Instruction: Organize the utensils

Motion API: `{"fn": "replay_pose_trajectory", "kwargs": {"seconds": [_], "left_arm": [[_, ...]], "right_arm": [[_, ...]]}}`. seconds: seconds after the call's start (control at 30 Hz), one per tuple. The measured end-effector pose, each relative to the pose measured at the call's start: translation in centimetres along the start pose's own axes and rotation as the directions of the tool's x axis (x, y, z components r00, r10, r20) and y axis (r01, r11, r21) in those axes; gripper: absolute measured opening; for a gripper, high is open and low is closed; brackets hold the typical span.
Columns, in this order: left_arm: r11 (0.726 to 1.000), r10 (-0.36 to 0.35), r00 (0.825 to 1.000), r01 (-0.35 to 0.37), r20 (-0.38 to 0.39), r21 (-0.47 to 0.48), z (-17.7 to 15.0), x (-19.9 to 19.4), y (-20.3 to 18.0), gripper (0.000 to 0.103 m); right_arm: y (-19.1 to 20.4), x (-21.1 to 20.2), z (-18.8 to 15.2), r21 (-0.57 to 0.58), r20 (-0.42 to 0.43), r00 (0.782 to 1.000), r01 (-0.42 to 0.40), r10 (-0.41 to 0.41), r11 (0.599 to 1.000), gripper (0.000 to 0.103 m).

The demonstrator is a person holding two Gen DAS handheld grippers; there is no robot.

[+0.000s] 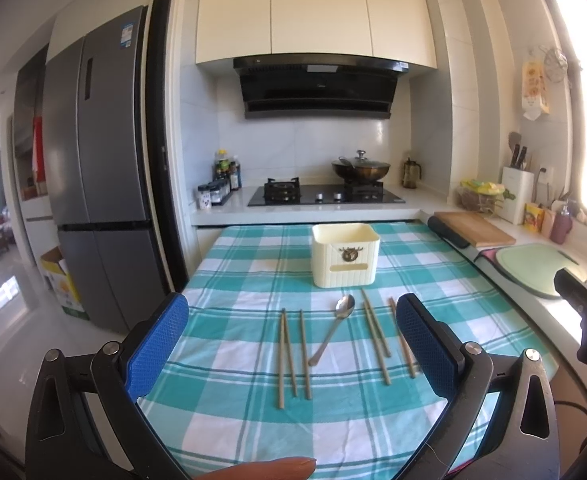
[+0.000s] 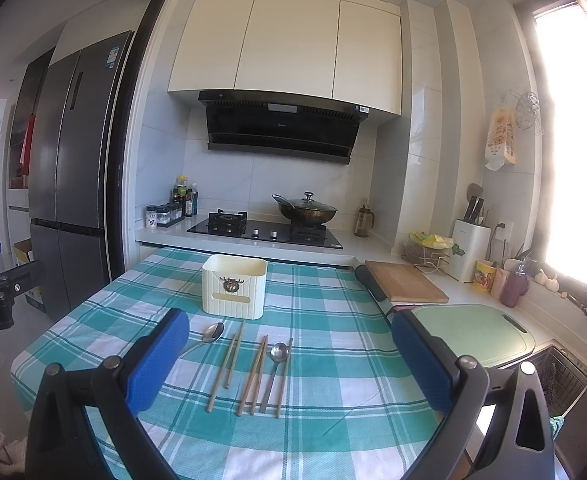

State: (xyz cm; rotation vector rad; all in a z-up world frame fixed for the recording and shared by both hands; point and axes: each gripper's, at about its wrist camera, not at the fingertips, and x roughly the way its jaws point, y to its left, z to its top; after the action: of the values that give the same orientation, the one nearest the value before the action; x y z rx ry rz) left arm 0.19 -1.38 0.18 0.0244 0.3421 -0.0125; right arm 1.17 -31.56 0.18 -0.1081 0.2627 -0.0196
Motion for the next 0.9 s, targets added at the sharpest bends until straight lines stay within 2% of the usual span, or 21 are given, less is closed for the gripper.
{"fn": "replay_pose_trajectory", "kwargs": {"seconds": [0.9], "left_arm": [[1.000, -0.003, 1.000, 0.003, -0.001, -0.002, 0.12, 0.22, -0.11, 0.103]], "right_arm": [[-0.32, 0.44, 0.06, 0.007, -0.006, 1.000, 0.007, -0.007, 1.000, 0.103]]}}
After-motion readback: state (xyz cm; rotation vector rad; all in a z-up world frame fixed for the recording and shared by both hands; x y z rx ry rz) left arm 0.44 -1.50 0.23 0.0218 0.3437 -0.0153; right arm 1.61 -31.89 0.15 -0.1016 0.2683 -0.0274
